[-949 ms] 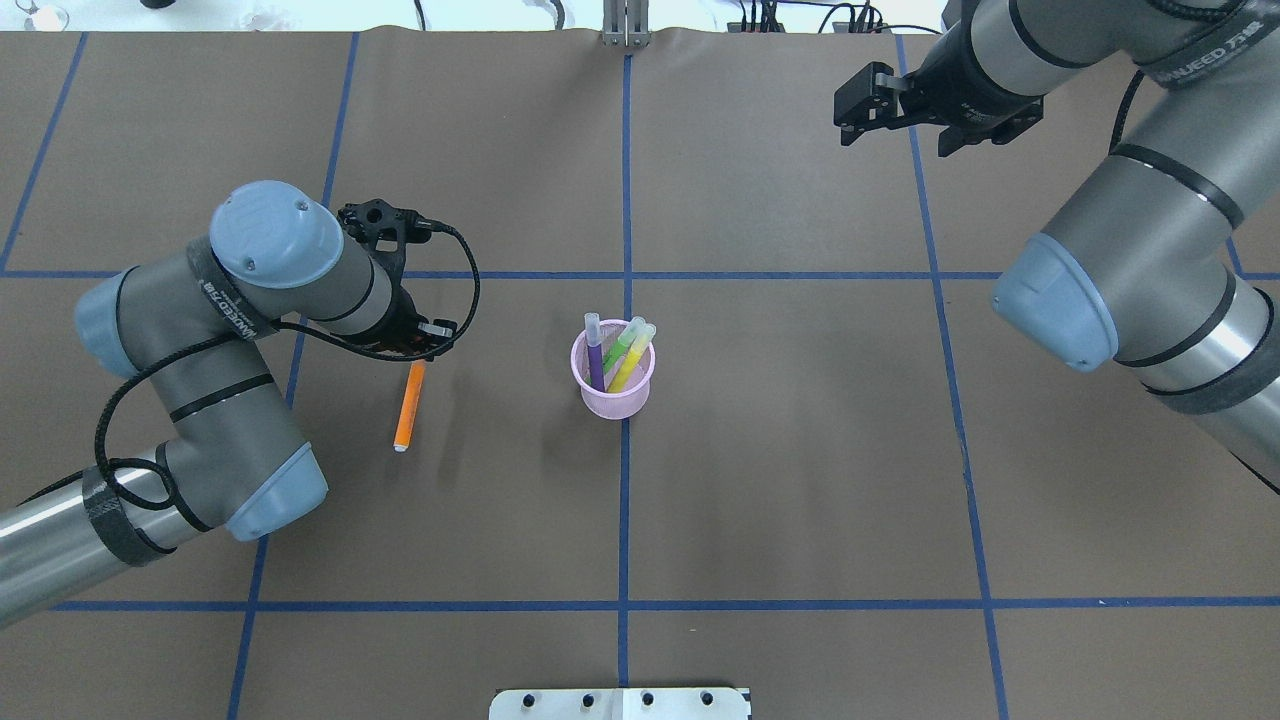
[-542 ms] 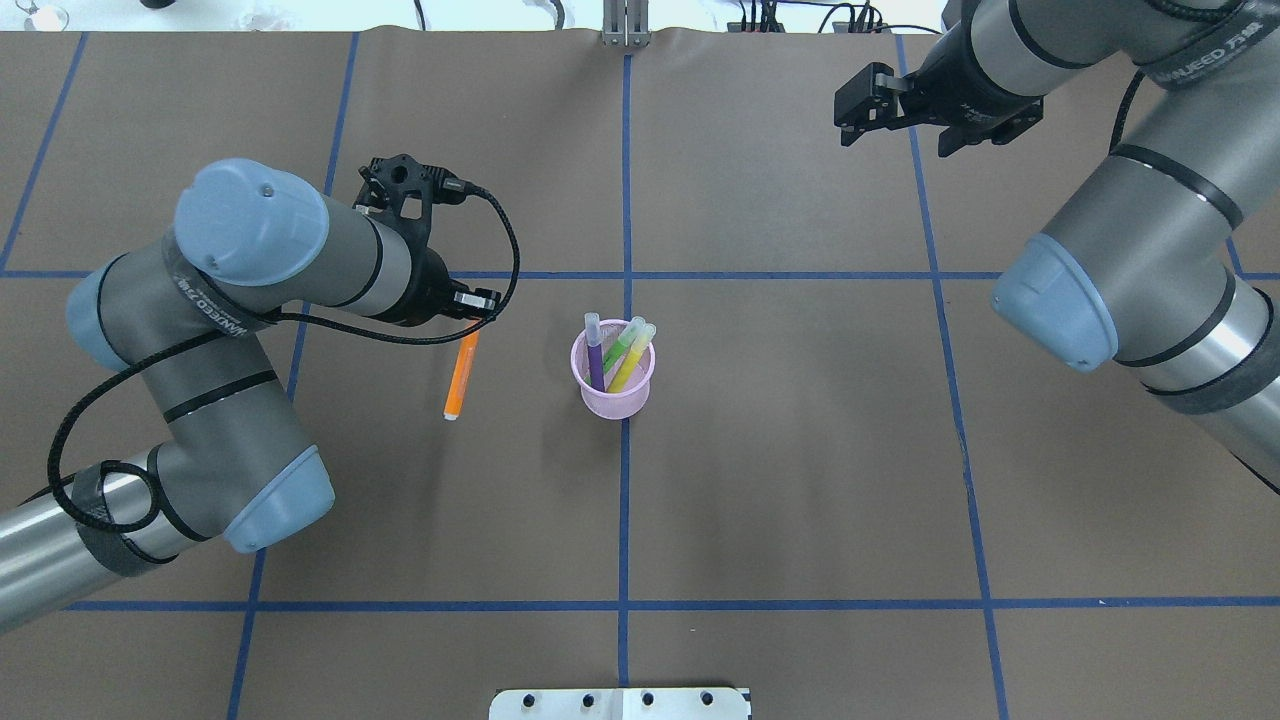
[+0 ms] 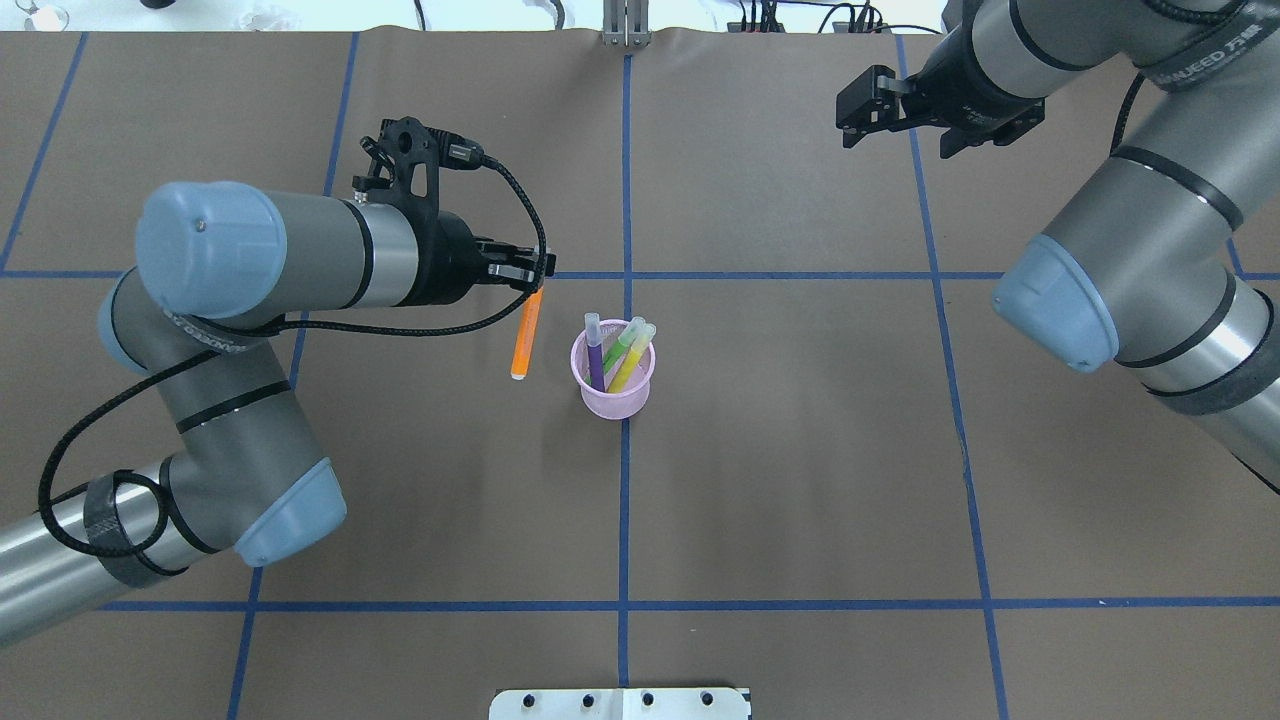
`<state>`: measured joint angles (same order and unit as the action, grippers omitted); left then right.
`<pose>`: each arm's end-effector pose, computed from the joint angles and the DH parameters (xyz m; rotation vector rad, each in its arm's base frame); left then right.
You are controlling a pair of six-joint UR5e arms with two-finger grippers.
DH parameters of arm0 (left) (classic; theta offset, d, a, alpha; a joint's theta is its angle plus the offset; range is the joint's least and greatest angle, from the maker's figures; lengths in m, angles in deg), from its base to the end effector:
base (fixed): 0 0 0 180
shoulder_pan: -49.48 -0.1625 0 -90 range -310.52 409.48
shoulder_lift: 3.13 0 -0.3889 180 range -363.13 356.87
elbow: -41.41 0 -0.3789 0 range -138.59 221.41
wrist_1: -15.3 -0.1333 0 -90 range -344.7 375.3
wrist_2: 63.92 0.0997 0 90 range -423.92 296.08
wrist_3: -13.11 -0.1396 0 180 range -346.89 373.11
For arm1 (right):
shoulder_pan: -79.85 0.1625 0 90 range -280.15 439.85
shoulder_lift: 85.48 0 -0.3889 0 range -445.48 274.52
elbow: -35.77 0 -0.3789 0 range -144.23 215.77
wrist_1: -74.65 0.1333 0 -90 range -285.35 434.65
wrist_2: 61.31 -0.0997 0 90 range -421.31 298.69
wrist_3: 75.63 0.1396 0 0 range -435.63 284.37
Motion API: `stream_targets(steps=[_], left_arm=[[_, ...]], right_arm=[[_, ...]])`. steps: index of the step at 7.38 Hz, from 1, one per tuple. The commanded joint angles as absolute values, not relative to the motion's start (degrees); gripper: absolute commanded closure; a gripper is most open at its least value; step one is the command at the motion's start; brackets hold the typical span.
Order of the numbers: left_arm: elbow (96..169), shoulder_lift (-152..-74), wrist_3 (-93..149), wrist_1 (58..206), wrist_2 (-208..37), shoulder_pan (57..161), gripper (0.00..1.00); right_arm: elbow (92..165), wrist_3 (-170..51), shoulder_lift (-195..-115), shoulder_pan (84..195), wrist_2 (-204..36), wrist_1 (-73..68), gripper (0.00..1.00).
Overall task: Collect pens into pen holder
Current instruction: 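Lift the orange marker with the left gripper and drop it into the cup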
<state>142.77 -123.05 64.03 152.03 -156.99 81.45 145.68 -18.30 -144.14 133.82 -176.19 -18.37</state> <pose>0.4606 -0.4358 0.1548 0.8585 1.2758 0.1398 -0.2928 -0.5293 0.2092 0.2712 -0.8823 0.1623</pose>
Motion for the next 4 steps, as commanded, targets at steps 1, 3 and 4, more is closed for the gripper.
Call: stream_targets(steps=[1,3,4], left_arm=[[141.6,-124.2,58.9,158.9,-148.7,77.1,1.0],[135.9,-124.2,58.7,168.0,-146.6,76.6,1.0],[134.1,-124.5,58.7,170.0,-144.7,75.4,1.0]], right_arm=[[145.7,-18.3,-144.2,133.8,-176.2,-18.3,0.0],[145.7,-18.3,-144.1,133.8,-176.2,-18.3,0.0],[145.7,-18.3,-144.1,133.8,-176.2,-18.3,0.0]])
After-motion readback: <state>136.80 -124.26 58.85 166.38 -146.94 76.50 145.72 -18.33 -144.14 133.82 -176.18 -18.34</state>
